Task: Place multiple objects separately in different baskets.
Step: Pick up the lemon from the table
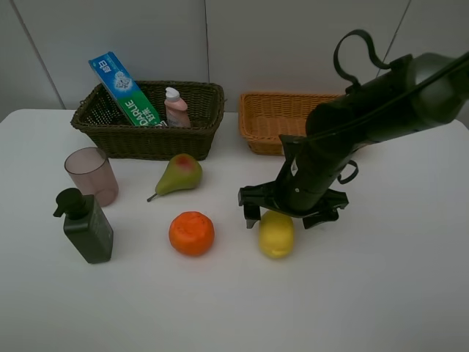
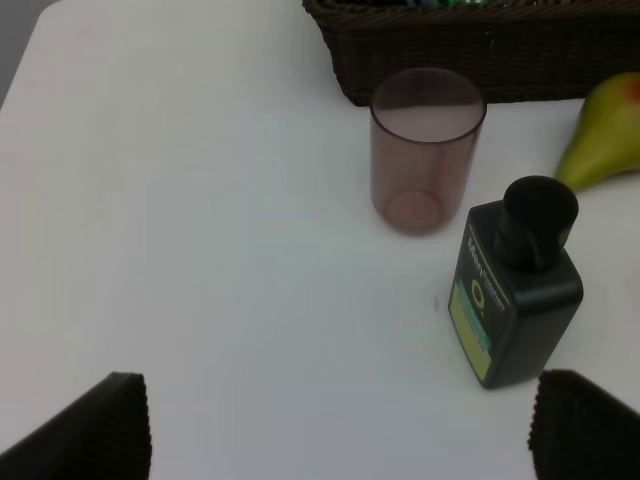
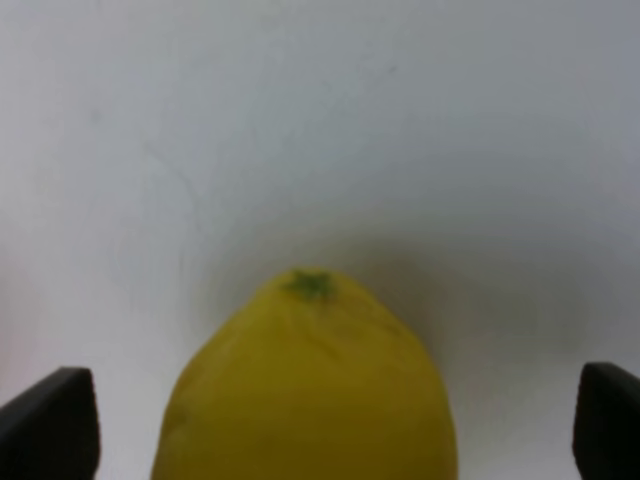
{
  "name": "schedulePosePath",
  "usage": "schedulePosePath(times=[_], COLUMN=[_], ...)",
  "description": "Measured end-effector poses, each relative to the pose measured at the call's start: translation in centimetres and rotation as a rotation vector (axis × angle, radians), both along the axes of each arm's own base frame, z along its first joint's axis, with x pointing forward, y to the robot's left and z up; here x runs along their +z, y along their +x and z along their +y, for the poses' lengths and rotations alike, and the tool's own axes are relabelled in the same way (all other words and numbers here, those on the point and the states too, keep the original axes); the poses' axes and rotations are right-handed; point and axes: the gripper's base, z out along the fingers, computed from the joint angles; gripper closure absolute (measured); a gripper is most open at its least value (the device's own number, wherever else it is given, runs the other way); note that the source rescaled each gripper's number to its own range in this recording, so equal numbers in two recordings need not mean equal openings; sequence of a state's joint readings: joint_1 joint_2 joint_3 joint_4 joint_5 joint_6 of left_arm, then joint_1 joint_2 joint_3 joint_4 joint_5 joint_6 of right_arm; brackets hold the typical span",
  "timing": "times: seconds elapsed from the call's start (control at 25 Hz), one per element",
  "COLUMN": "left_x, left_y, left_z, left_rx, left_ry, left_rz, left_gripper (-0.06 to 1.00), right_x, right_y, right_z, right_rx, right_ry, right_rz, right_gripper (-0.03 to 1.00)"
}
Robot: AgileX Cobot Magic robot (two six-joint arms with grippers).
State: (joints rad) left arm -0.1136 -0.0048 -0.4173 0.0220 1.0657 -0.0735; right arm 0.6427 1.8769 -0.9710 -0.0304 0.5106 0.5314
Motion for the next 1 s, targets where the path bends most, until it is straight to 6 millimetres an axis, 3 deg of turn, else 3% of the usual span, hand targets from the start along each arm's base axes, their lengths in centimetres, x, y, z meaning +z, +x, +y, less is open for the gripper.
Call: schedulePosePath(times=[1.0], left_x=[0.0], left_y=[0.0], left_z=[0.0], left_rx=[0.0], left_ry=[0.0], left_rz=[0.0], left_gripper=[-0.06], right_x=[-0.09], right_y=[-0.47], right_z=[-0.08], right_rx=[0.04], right_ry=[-0.017], right_rz=[0.047], right_gripper=[-0.03])
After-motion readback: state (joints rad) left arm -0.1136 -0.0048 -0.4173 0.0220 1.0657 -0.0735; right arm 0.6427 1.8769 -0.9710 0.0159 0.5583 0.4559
